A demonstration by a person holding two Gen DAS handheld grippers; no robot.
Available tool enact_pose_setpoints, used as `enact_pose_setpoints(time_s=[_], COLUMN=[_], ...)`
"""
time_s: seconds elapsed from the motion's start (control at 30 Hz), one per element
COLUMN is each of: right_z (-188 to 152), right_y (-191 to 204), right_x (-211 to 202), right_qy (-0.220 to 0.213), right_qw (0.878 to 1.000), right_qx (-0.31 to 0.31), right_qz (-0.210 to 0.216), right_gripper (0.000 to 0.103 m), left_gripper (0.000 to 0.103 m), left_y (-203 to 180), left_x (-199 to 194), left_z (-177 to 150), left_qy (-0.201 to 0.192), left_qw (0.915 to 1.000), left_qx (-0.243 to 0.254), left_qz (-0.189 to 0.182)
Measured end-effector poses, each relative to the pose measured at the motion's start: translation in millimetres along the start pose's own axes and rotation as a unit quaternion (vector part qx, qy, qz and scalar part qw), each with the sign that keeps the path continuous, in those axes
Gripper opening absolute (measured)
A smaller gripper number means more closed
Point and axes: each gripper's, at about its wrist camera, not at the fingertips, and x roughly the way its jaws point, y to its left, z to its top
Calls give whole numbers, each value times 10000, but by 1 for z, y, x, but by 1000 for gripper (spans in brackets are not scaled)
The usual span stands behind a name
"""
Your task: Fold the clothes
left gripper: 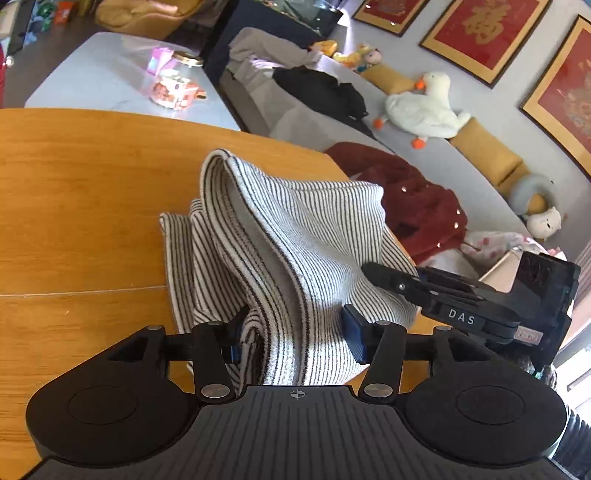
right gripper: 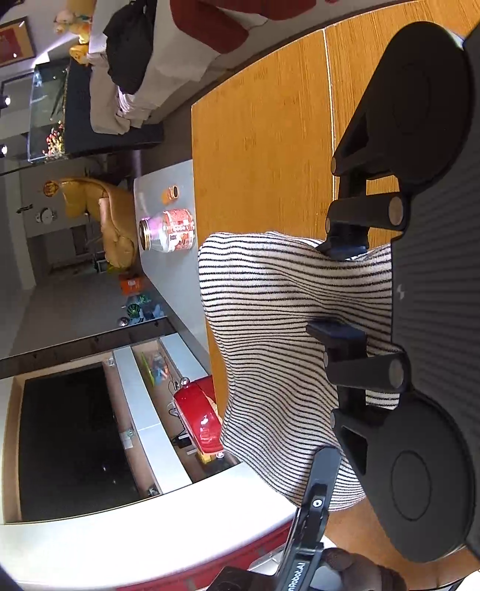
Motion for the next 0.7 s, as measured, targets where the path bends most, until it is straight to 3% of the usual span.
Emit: enact_pose_setpoints(time_s=[0.1, 0.17, 0.27, 0.33, 0.4, 0.47, 0.57, 0.63, 0.7], right_z=[0, -1, -2, -2, -2, -3, -7, -10, -16], right_y=[0, -3, -2, -1, -1, -3, -4, -5, -10], right_x=[2, 3, 2, 1, -2, -9, -29, -45, -64], right_qy=[1, 7, -37, -68, -88, -102, -149, -148, -76], right_qw=[9999, 9998, 9997, 9996, 9996, 9994, 9984, 9972, 9956], right_qx=[-30, 93, 87, 58, 83, 209, 406, 560, 890], right_qz=[-146, -148, -217, -255, -270, -270, -376, -477, -294], right_gripper=[49, 54, 57, 57, 58, 58, 58, 63, 77], left_gripper=[58, 55, 61, 75, 81, 81, 81, 84, 92], left_y=[-15, -30, -57, -73, -90, -97, -92, -78, -61], left_x=[-21, -37, -55, -49, -43, -20, 24, 47, 59], left_z=[2, 2, 8, 16, 25, 34, 47, 52, 58], left_qy=[-418, -758, -993, -904, -808, -504, -56, 229, 359], left_qw=[9962, 9874, 9768, 9687, 9582, 9498, 9406, 9433, 9542], left_qx=[580, 1149, 1761, 2228, 2692, 3035, 3235, 3094, 2775], left_qz=[500, 787, 707, 623, 540, 566, 1029, 1178, 1056])
